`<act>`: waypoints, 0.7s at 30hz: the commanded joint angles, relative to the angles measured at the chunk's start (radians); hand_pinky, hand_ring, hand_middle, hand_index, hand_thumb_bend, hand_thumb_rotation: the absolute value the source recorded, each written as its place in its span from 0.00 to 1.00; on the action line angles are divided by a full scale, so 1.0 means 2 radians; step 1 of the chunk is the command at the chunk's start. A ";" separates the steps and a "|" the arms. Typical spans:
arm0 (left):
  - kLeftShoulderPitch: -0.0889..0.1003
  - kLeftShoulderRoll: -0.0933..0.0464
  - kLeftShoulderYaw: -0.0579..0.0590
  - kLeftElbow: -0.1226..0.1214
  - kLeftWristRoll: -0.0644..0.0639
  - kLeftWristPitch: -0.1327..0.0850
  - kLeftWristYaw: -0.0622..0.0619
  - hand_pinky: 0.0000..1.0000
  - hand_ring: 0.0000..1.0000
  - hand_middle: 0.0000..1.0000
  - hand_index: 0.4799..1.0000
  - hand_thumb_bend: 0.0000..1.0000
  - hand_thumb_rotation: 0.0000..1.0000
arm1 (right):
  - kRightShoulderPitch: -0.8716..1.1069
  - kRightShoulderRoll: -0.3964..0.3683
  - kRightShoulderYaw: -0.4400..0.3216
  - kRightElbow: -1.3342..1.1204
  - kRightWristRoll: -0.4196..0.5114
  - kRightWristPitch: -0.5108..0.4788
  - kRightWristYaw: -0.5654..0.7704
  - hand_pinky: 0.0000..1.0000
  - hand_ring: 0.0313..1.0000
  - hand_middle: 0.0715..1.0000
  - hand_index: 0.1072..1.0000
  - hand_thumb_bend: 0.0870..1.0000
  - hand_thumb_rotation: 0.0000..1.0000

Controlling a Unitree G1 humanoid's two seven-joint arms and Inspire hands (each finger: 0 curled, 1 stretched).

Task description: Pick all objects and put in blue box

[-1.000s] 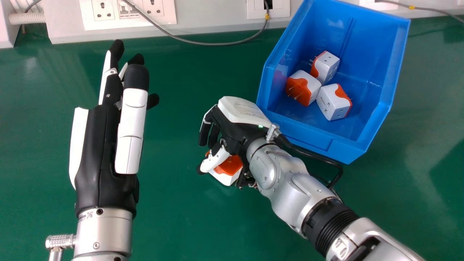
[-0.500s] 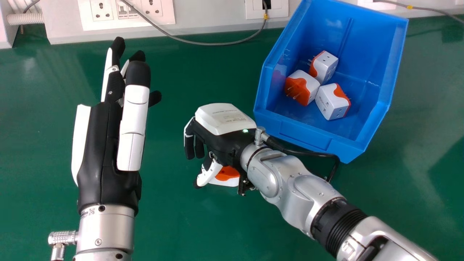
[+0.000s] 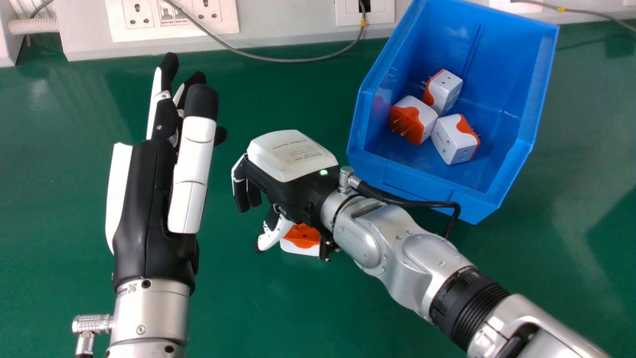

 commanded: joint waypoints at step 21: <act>-0.019 0.001 0.014 0.024 -0.008 -0.022 0.000 0.83 0.93 0.94 0.97 0.83 0.97 | 0.011 -0.030 -0.006 -0.103 -0.012 0.045 0.104 0.36 0.44 0.48 0.43 0.45 0.00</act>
